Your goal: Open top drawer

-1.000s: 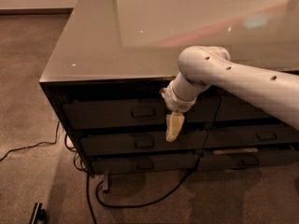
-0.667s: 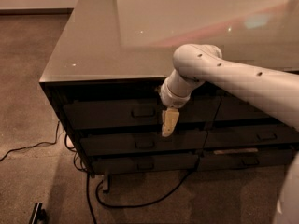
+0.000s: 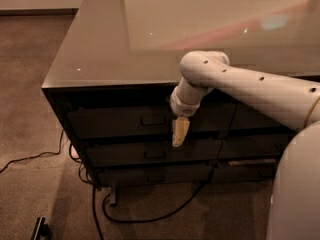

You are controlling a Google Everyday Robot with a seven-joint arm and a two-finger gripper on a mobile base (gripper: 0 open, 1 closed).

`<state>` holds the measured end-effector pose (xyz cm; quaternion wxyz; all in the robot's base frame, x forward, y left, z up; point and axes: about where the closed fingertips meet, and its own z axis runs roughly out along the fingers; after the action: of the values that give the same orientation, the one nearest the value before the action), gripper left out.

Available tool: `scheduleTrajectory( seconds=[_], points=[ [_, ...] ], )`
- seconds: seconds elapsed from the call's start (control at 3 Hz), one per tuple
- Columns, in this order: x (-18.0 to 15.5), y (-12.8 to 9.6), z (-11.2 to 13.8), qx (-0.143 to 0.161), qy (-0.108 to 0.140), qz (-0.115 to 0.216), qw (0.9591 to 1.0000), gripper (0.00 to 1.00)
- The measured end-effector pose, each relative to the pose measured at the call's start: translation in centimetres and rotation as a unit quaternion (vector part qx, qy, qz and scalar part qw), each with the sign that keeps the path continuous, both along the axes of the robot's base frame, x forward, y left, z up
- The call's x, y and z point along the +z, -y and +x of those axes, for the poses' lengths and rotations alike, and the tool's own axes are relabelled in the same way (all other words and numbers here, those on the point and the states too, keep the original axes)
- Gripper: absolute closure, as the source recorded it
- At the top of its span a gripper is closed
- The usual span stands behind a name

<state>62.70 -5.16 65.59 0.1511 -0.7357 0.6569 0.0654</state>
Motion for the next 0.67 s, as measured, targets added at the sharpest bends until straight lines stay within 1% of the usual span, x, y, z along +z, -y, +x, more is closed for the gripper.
scheduleTrajectory(
  seconds=[0.33,0.67],
  points=[
    [-2.16,1.72,-0.84,-0.021,-0.023,-0.014,0.9994,0.19],
    [-2.44,2.41,-1.31,-0.032,-0.026,-0.021,0.9989,0.41]
  ],
)
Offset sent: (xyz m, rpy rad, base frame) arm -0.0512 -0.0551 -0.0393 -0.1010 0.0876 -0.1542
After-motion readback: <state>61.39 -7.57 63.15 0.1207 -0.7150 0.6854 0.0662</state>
